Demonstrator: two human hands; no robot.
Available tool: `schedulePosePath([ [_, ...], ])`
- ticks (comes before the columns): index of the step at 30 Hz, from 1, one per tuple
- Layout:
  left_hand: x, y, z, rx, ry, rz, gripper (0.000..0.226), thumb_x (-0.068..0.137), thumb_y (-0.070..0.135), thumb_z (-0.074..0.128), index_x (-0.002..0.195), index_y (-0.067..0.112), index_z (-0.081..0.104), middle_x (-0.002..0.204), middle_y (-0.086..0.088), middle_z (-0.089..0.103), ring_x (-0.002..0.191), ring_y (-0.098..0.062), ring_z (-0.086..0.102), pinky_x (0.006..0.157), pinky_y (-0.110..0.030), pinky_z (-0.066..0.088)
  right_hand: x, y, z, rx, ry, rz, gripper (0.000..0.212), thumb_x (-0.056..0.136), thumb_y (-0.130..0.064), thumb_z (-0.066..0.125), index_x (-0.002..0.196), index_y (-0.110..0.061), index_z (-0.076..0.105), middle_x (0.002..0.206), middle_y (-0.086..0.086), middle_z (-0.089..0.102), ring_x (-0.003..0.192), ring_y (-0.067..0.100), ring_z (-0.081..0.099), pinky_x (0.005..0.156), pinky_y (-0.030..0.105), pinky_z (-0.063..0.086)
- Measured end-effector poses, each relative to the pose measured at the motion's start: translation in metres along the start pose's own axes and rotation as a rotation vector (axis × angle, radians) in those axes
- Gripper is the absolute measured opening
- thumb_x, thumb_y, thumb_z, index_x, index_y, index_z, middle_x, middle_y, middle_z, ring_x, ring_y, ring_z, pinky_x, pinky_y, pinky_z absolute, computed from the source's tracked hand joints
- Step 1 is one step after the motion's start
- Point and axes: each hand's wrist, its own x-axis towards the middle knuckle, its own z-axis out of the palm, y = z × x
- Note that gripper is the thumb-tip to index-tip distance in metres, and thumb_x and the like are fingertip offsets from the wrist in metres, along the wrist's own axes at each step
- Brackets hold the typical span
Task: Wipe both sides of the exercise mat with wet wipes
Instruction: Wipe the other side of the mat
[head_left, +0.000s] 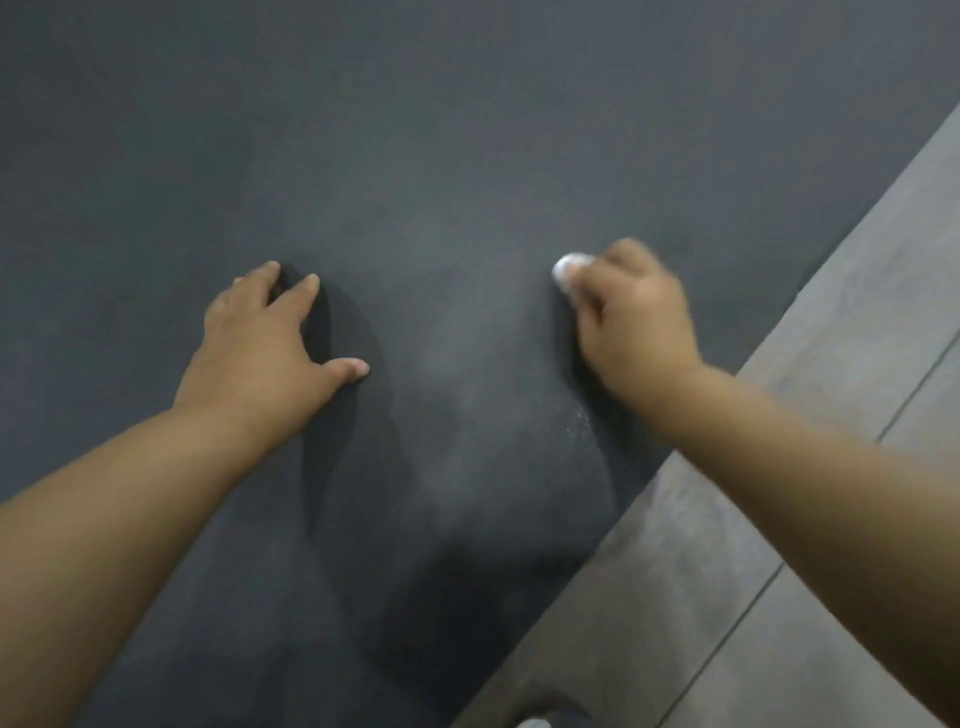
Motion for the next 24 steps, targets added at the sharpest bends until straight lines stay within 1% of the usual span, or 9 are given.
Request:
schedulePosePath([
  [3,0.026,-0.004,-0.013,0.007,-0.005,-0.019,0.100,0.065,0.045,0.080,0.147,0.021,0.028,0.158,-0.001,0.010,0.145,-0.021,0.008,0.118,-0.039,0.014,-0.045,-0.032,0.000,0.019,-0.346,-0.477,0.012,0.085,-0.008,0.056,0.089,-0.009,0.068,0.078,0.006,0.059,0.072,0.020,0.054,0.058,0.026,0.039],
  [5,0.037,-0.005,-0.020,0.014,-0.018,-0.036,0.106,0.061,0.042,0.083,0.148,0.022,0.026,0.158,0.001,0.008,0.146,-0.021,0.006,0.118,-0.039,0.013,-0.025,-0.017,-0.004,0.033,-0.401,-0.495,0.011,0.091,-0.020,0.058,0.092,-0.015,0.068,0.087,0.002,0.062,0.085,0.015,0.055,0.072,0.025,0.042],
  [9,0.052,-0.005,-0.023,0.083,-0.084,-0.080,0.114,0.055,0.047,0.084,0.149,0.027,0.022,0.159,0.004,0.002,0.146,-0.025,0.001,0.115,-0.045,0.018,0.051,0.032,-0.012,-0.116,-0.032,-0.064,0.023,0.090,-0.014,0.054,0.077,-0.001,0.067,0.070,0.014,0.048,0.060,0.029,0.047,0.052,0.031,0.036],
  [12,0.058,-0.004,-0.020,0.147,-0.127,-0.090,0.113,0.058,0.051,0.081,0.149,0.030,0.017,0.158,0.005,-0.005,0.145,-0.027,-0.002,0.112,-0.047,0.024,0.061,0.020,0.001,-0.145,0.038,0.145,0.023,0.088,-0.011,0.052,0.071,0.001,0.062,0.072,0.013,0.044,0.063,0.024,0.041,0.058,0.027,0.024],
  [14,0.057,-0.005,-0.017,0.177,-0.152,-0.087,0.113,0.060,0.053,0.079,0.149,0.030,0.014,0.158,0.004,-0.008,0.145,-0.027,-0.003,0.110,-0.047,0.026,0.034,-0.013,0.011,-0.112,-0.091,-0.003,0.013,0.082,-0.005,0.053,0.081,-0.007,0.066,0.076,0.009,0.049,0.066,0.022,0.044,0.060,0.025,0.029],
  [17,0.059,-0.004,-0.018,0.215,-0.170,-0.095,0.112,0.061,0.055,0.077,0.149,0.030,0.013,0.158,0.003,-0.009,0.145,-0.028,0.000,0.107,-0.048,0.030,-0.010,-0.056,0.021,0.144,-0.449,-0.437,0.040,0.085,-0.027,0.029,0.096,-0.012,0.065,0.085,0.003,0.056,0.072,0.021,0.054,0.062,0.023,0.042],
  [19,0.059,-0.003,-0.018,0.212,-0.178,-0.106,0.112,0.062,0.055,0.077,0.149,0.031,0.012,0.158,0.004,-0.009,0.144,-0.028,0.001,0.105,-0.048,0.033,0.006,-0.044,0.021,0.144,-0.383,-0.602,0.057,0.087,-0.042,0.016,0.104,-0.014,0.062,0.094,-0.001,0.055,0.084,0.018,0.052,0.068,0.020,0.038],
  [21,0.058,-0.003,-0.019,0.205,-0.185,-0.109,0.111,0.063,0.054,0.076,0.149,0.031,0.010,0.157,0.006,-0.011,0.145,-0.027,-0.001,0.105,-0.048,0.033,0.050,-0.014,0.025,-0.030,-0.224,-0.463,0.041,0.092,-0.034,0.028,0.101,-0.013,0.063,0.089,-0.001,0.051,0.080,0.018,0.049,0.061,0.023,0.032],
  [24,0.058,-0.001,-0.021,0.191,-0.195,-0.125,0.109,0.066,0.052,0.076,0.149,0.031,0.009,0.157,0.008,-0.013,0.145,-0.025,-0.006,0.106,-0.046,0.032,0.111,0.020,0.017,-0.087,0.039,0.015,0.032,0.093,-0.025,0.046,0.083,0.001,0.063,0.077,0.010,0.046,0.069,0.023,0.043,0.058,0.025,0.026],
])
